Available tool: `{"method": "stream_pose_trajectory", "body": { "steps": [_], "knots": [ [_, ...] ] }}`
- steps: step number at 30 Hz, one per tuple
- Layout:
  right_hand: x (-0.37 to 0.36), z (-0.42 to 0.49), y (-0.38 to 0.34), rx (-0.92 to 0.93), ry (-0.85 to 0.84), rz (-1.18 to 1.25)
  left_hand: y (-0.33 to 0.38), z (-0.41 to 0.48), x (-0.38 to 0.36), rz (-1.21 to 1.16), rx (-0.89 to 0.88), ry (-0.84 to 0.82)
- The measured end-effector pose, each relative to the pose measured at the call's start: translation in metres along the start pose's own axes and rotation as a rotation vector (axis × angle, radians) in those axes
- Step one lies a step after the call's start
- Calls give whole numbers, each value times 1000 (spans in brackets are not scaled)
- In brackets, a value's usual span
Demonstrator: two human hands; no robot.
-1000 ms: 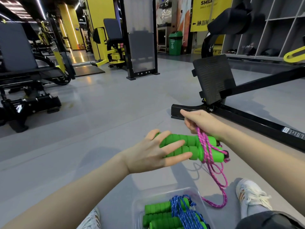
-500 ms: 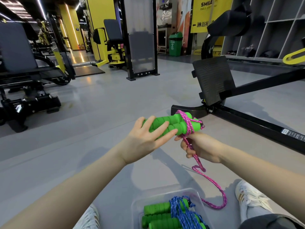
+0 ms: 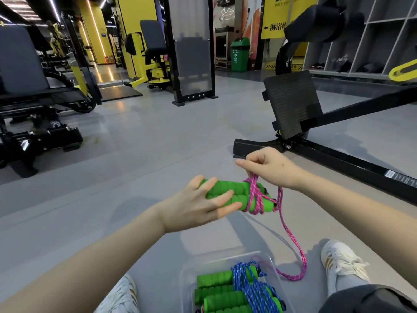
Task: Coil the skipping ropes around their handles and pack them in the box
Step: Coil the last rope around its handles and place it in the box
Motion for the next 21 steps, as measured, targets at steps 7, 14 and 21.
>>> {"method": "stream_pose_trajectory", "body": {
  "steps": [7, 14, 21],
  "knots": [
    [0, -1, 26, -151, -112, 348, 8, 35, 26, -7, -16, 84],
    [-21, -16, 53, -292, -244, 1191, 0, 43, 30, -26, 77, 116],
    [-50, -38, 59, -351, -139, 1121, -1, 36, 18, 16, 95, 56]
  ]
}}
Point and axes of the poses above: each hand's wrist, its own z-axis towards the middle knuckle, its own x-axis out of the back of the hand, y = z × x, the point moved 3 cm from there along z, towards the middle knuckle, and after that the axes turned 5 degrees about -y, right-handed, at the moved point
